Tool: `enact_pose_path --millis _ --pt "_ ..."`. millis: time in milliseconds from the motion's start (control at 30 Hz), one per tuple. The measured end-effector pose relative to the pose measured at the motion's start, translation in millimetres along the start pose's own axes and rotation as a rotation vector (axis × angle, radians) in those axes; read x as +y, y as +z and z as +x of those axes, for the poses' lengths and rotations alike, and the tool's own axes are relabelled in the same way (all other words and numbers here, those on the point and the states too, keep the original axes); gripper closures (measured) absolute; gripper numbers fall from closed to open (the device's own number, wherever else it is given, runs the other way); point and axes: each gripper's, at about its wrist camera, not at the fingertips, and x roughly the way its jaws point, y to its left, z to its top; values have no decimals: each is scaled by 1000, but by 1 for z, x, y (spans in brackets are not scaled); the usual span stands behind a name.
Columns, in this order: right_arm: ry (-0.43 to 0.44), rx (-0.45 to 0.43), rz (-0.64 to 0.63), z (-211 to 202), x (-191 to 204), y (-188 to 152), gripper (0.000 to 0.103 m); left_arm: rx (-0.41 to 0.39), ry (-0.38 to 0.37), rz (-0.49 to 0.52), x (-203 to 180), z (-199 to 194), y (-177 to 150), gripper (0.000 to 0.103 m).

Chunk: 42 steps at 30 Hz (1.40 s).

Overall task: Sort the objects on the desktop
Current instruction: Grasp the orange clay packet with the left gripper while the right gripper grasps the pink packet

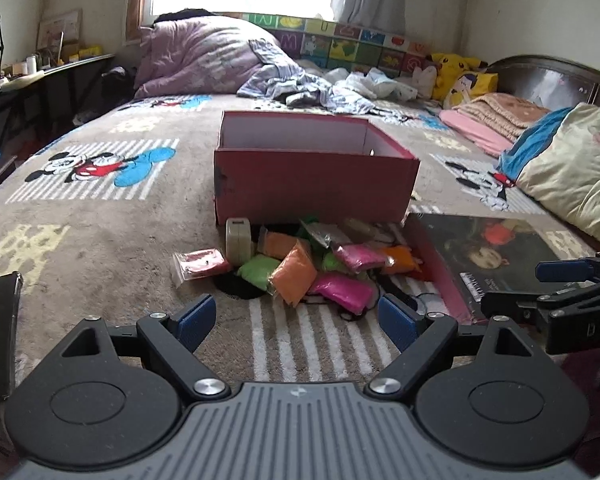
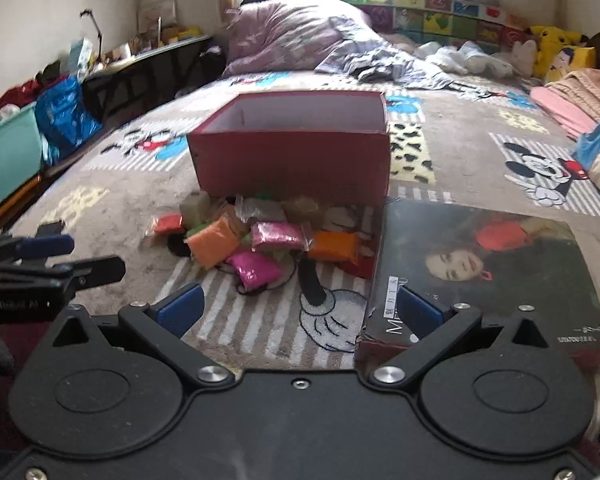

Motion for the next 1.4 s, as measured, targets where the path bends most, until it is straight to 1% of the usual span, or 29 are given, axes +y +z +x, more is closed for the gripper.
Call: enact_pose_path --millis 100,167,233,333,467,500,567,633,733,833,933,1000,1100,1400 --pt "7 33 16 12 -4 1 0 12 1 -12 3 14 0 15" --pt "27 49 19 20 -6 1 0 29 -17 -26 7 26 0 15" --pt "42 43 15 25 -6 0 0 34 -8 -17 8 36 0 15" --pt "41 28 3 34 -7 1 1 35 0 6 8 49 3 15" --pt "49 15 8 46 -11 3 1 17 -19 21 8 63 6 16" --pt "48 14 7 49 -11 4 1 13 -22 29 8 67 7 18" --pt "49 15 1 56 -12 6 1 15 -26 43 7 75 9 33" --pt "51 11 -4 62 -12 8 1 21 -33 49 7 83 10 36" --pt "50 8 -21 71 -11 10 2 20 -32 56 8 94 11 37" --pt "51 10 -33 80 -11 12 3 25 -33 67 10 105 12 45" --pt "54 13 -36 87 -12 13 3 34 -38 64 13 116 13 48" --pt "59 14 -41 91 -12 14 6 38 -39 63 14 121 13 50" --pt "64 24 -51 98 -12 15 18 46 -45 64 16 129 13 52" --pt "76 36 -76 113 -10 16 28 55 -60 74 19 142 9 64"
